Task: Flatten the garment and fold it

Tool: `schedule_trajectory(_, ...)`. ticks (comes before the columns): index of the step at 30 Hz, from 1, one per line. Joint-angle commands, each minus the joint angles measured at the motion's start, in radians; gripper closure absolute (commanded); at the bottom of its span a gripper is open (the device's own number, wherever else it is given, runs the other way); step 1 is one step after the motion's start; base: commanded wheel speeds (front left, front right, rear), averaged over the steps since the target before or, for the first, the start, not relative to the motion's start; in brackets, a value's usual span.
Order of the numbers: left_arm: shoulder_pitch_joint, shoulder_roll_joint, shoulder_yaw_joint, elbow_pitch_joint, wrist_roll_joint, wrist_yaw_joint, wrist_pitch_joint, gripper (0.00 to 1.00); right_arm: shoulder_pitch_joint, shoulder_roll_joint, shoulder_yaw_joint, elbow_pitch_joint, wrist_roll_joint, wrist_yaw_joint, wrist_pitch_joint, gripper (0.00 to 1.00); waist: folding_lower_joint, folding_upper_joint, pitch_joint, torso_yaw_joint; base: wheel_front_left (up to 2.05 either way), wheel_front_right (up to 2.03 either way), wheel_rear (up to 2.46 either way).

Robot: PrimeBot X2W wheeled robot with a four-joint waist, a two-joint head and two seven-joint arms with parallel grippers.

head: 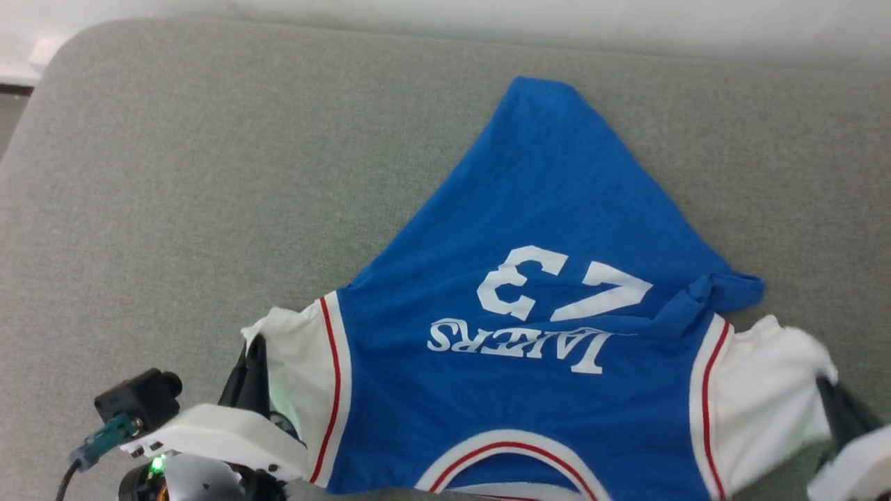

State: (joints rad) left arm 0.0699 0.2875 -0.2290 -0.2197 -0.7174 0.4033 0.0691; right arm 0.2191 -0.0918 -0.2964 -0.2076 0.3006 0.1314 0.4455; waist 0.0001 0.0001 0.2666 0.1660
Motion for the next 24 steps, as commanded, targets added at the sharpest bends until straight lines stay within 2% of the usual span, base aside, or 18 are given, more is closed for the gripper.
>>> schedule_trajectory(1, -0.023, -0.017, 0.010, -0.022, -0.025, -0.017, -0.015, 1.00, -0.059, 0.012, 0.000, -0.035, 0.024, -0.001, -0.029, 1.00, -0.0001, -0.0001, -0.041, -0.020, 0.00, 0.00, 0.00)
schedule_trajectory(6, -0.116, -0.032, 0.023, -0.081, -0.061, -0.060, -0.022, 1.00, -0.239, 0.022, 0.040, -0.159, 0.061, -0.001, -0.066, 1.00, -0.0001, -0.0001, -0.104, -0.045, 0.00, 0.00, 0.00)
schedule_trajectory(11, -0.331, -0.008, 0.057, -0.093, -0.057, -0.060, 0.016, 1.00, -0.503, -0.023, 0.097, -0.196, 0.058, -0.001, -0.047, 1.00, -0.0001, -0.0001, -0.150, -0.070, 0.00, 0.00, 0.00)
schedule_trajectory(16, -0.590, 0.015, 0.081, -0.043, -0.047, -0.043, 0.072, 1.00, -0.770, -0.085, 0.158, -0.129, 0.071, -0.001, -0.002, 1.00, -0.0001, -0.0001, -0.167, -0.091, 0.00, 0.00, 0.00)
schedule_trajectory(24, -0.966, 0.052, 0.047, 0.108, -0.009, -0.017, 0.203, 1.00, -1.138, -0.127, 0.219, 0.091, 0.045, -0.001, 0.034, 1.00, -0.0001, -0.0001, -0.156, -0.140, 0.00, 0.00, 0.00)
